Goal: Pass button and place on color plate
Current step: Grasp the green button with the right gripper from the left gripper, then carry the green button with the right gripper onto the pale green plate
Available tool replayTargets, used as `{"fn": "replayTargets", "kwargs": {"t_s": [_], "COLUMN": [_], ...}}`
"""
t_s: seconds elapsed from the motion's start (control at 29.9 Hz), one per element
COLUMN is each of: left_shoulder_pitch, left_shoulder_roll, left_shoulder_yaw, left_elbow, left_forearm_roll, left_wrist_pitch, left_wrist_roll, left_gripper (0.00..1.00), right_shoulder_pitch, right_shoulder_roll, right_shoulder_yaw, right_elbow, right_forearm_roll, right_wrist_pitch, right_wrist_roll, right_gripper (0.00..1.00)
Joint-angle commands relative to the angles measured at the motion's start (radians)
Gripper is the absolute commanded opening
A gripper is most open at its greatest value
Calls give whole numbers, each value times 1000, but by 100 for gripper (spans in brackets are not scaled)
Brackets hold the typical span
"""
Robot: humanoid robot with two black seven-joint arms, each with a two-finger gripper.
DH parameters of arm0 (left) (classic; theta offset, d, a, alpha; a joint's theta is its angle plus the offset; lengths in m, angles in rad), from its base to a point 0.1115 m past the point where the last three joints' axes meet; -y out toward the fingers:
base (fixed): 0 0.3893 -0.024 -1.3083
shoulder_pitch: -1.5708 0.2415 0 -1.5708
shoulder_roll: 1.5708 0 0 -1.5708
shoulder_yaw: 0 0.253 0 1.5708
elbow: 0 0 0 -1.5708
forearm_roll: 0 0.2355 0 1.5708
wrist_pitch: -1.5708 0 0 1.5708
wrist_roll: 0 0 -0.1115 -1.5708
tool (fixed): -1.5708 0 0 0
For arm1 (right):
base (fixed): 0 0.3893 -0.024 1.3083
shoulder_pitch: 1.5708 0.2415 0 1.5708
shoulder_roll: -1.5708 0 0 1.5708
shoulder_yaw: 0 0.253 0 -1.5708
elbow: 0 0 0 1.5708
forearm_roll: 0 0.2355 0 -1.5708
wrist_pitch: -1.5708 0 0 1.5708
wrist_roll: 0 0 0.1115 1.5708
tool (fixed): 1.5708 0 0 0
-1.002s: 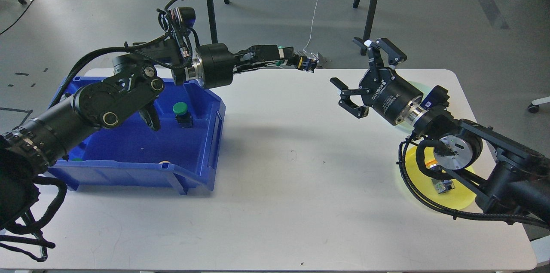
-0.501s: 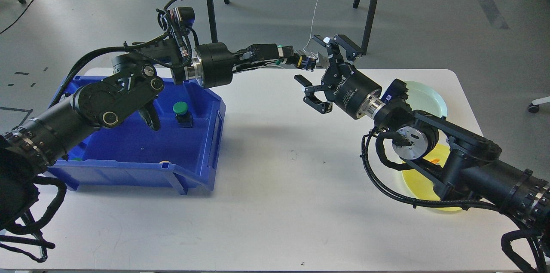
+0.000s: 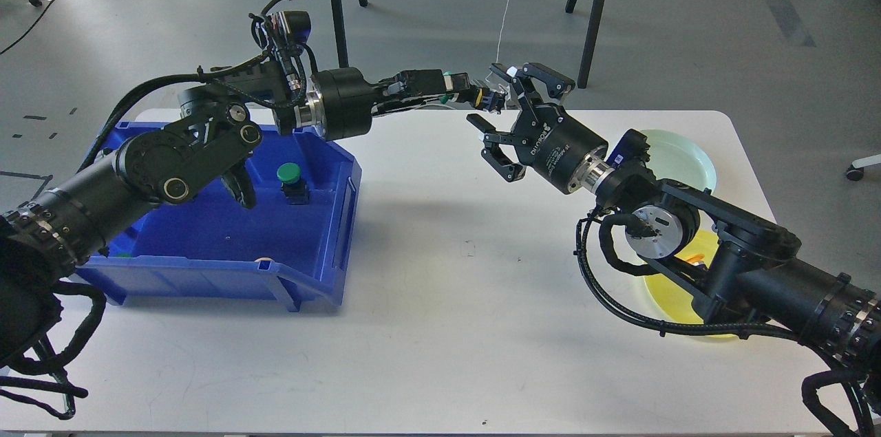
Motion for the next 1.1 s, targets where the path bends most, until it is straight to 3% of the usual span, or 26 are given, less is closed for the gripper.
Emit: {"fn": "replayTargets", "kwargs": {"t_s": [0.0,0.1,0.27,0.43,0.53,0.7,0.9,1.07], "left_shoulder_pitch": [0,0,0,2,2,2,2,2], "left_shoulder_roll": [0,0,-2,-2,-3,-11,-11,-11], "left_shoulder_yaw": [0,0,-2,-2,-2,-2,0,-2], "left_elbow": [0,0,0,0,0,46,57,57], "left_forearm_roll": [0,0,-2,-3,-26,-83,-97,-100], "left_wrist_pitch": [0,0,0,0,0,0,0,0], "left_wrist_roll": [0,0,0,0,0,0,0,0], "left_gripper": [26,26,27,31,59,88,92,93], "right_shoulder_pitch": [2,5,7,7,7,7,7,8], "right_shoulder_roll": [0,3,14,21,23,23,8,-109], "right_shoulder_yaw": [-1,-1,0,2,2,2,8,5], "right_elbow": [4,4,2,2,2,2,4,4], "right_forearm_roll": [-2,-2,-1,11,22,25,44,18], "right_wrist_pitch": [4,-4,-44,-47,-55,-59,-98,-245], "right_wrist_roll": [0,-2,-3,-3,-3,-3,-3,-3], "right_gripper": [35,14,1,0,0,0,0,0]}}
